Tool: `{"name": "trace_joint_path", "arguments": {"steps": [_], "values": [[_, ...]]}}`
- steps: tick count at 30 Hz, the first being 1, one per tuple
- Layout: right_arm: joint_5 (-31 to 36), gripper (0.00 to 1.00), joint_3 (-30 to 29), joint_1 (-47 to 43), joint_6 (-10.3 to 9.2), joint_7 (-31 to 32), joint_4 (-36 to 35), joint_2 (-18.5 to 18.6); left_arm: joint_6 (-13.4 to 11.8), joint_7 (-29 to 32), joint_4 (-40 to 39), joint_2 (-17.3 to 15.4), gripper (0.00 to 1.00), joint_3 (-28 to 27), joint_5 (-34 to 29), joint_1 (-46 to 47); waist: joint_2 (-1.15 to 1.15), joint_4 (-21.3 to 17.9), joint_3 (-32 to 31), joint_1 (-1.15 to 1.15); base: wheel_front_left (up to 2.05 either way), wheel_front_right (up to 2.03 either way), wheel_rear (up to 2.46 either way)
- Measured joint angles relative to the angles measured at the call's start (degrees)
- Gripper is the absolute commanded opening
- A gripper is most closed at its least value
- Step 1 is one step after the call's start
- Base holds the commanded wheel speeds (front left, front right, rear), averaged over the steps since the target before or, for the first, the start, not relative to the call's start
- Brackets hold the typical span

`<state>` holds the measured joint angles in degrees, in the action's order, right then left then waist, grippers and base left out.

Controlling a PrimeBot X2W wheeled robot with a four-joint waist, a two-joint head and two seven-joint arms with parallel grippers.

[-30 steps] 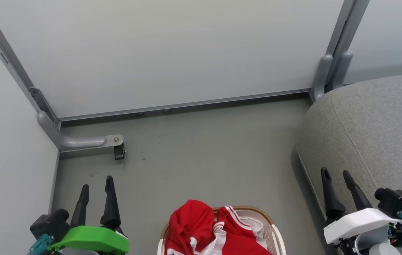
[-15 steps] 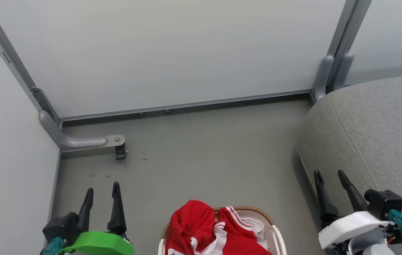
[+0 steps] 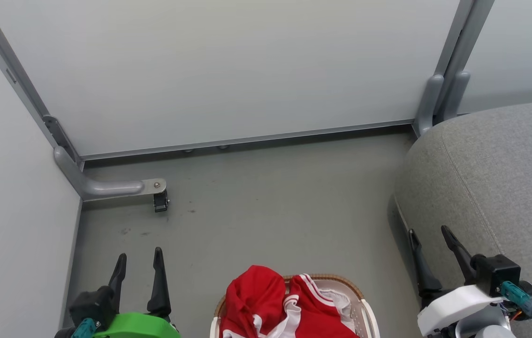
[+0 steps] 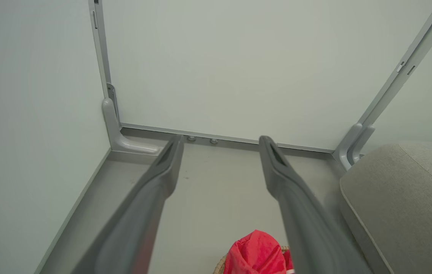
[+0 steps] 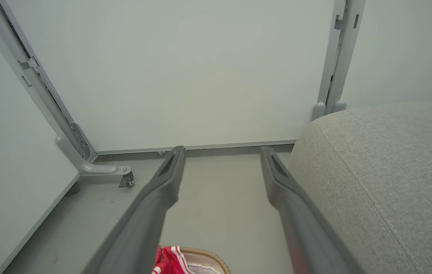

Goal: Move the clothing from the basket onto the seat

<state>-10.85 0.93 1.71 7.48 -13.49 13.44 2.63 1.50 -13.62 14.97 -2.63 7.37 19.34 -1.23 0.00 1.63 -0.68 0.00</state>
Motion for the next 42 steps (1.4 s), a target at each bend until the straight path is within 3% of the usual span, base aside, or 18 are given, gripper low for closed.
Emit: {"name": "trace_joint_path", "arguments": {"steps": [15,42], "values": [[6.17,1.0,0.57,-0.17,0.01,-1.52,0.36,0.07,-0.48,-1.43,0.94,-0.04,1.0,0.98,-5.1,-0.51,0.0,0.2,-0.06,0.0,0.0,0.0,0.0],[6.13,1.0,0.27,-0.19,0.02,-1.52,0.29,0.08,-0.43,-1.51,0.77,-0.05,1.0,1.08,-5.11,-0.51,0.0,-0.1,0.61,0.0,0.0,0.0,0.0]]}}
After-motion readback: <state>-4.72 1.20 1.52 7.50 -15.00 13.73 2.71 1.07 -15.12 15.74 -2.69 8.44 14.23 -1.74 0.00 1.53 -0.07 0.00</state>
